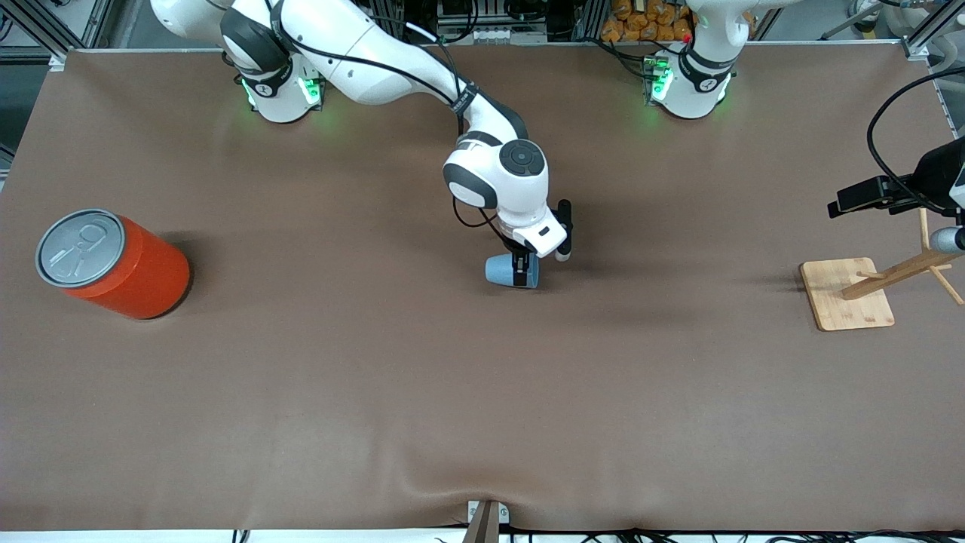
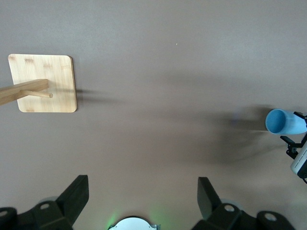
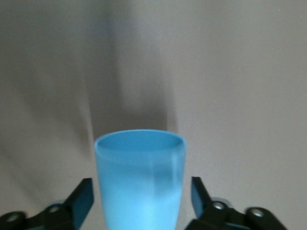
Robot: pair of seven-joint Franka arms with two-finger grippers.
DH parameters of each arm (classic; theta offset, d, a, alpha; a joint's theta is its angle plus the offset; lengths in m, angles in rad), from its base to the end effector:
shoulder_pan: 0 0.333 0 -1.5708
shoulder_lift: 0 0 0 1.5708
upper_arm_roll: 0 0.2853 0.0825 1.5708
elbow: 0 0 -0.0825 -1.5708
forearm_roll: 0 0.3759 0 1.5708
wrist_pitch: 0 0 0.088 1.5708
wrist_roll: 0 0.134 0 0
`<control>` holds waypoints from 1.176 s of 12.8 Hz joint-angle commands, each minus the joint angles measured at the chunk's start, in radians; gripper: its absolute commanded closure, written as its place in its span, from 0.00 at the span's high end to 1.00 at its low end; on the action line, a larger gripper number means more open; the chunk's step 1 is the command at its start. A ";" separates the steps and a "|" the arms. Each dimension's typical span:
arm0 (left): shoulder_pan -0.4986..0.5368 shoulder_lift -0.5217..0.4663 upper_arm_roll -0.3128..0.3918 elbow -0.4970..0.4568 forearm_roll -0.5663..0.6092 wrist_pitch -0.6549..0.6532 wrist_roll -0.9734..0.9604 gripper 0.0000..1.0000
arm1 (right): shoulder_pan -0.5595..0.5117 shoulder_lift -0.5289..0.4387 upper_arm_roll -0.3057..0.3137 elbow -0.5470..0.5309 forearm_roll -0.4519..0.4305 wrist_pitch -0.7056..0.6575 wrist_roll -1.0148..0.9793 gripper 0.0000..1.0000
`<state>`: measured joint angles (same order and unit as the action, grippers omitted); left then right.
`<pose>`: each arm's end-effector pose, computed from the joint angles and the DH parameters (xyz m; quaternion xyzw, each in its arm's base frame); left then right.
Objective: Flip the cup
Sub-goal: 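Tip the blue cup onto its side and release it with the right gripper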
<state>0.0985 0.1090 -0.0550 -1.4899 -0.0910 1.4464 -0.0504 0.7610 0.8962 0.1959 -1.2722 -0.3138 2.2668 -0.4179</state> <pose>0.5577 0.0126 0.5345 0.9949 0.0445 -0.0762 0.0482 0.4597 0.5735 0.1871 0.7357 0.6728 0.0700 0.0343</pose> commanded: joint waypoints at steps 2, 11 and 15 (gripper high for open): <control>0.010 0.001 -0.005 0.013 -0.018 -0.003 0.000 1.00 | 0.014 0.016 -0.010 0.031 -0.019 -0.006 0.033 1.00; 0.001 0.003 -0.008 0.014 -0.019 -0.003 0.006 1.00 | 0.008 0.001 -0.009 0.031 -0.018 -0.018 0.031 1.00; 0.009 0.047 -0.006 0.017 -0.042 -0.001 0.006 1.00 | 0.011 -0.037 -0.001 0.031 -0.005 -0.071 0.031 1.00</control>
<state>0.0980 0.1198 -0.0599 -1.4899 -0.1040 1.4464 -0.0498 0.7620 0.8885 0.1941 -1.2405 -0.3138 2.2425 -0.4034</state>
